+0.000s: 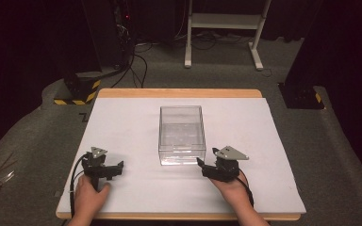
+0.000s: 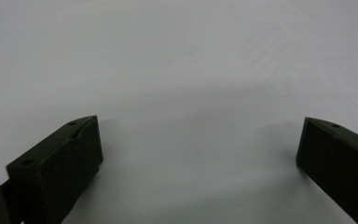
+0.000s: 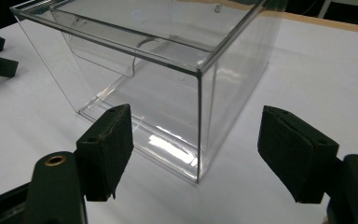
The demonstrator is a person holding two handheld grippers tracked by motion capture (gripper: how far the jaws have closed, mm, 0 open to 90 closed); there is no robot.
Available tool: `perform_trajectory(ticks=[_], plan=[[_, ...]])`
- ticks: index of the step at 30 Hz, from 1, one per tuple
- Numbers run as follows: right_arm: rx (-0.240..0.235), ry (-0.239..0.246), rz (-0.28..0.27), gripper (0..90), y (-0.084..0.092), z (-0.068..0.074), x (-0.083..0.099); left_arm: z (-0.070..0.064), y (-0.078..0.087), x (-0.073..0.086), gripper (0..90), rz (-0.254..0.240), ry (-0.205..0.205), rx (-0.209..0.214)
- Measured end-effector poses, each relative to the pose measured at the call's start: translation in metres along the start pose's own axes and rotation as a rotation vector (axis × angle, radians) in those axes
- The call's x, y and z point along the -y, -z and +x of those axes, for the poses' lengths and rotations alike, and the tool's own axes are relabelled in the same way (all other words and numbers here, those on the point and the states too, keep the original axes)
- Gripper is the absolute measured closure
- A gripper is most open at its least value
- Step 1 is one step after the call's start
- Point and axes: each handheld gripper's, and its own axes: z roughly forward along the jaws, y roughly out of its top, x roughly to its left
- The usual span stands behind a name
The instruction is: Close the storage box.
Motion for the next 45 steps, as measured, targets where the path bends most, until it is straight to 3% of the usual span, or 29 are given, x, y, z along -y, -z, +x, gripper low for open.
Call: perform_trajectory(ticks=[12, 20, 28, 35, 39, 45], plan=[[0.062, -0.014, 0.015, 28.0, 0.021, -0.022, 0.015, 0.000, 0.000, 0.000, 0.6, 0.001, -0.001, 0.000], [0.145, -0.040, 0.052, 29.4, 0.034, -0.052, 0.039, 0.000, 0.000, 0.000, 0.6, 0.001, -0.001, 0.000], [0.209, -0.047, 0.099, 30.0, 0.042, -0.071, 0.060, 0.000, 0.000, 0.000, 0.6, 0.001, 0.000, 0.000], [0.225, -0.033, 0.139, 30.5, 0.041, -0.074, 0.067, 0.000, 0.000, 0.000, 0.6, 0.001, -0.001, 0.000], [0.227, 0.005, 0.158, 31.4, 0.038, -0.070, 0.068, 0.000, 0.000, 0.000, 0.6, 0.000, 0.000, 0.000], [0.206, -0.031, 0.161, 31.4, 0.039, -0.074, 0.068, 0.000, 0.000, 0.000, 0.6, 0.002, -0.001, -0.001]])
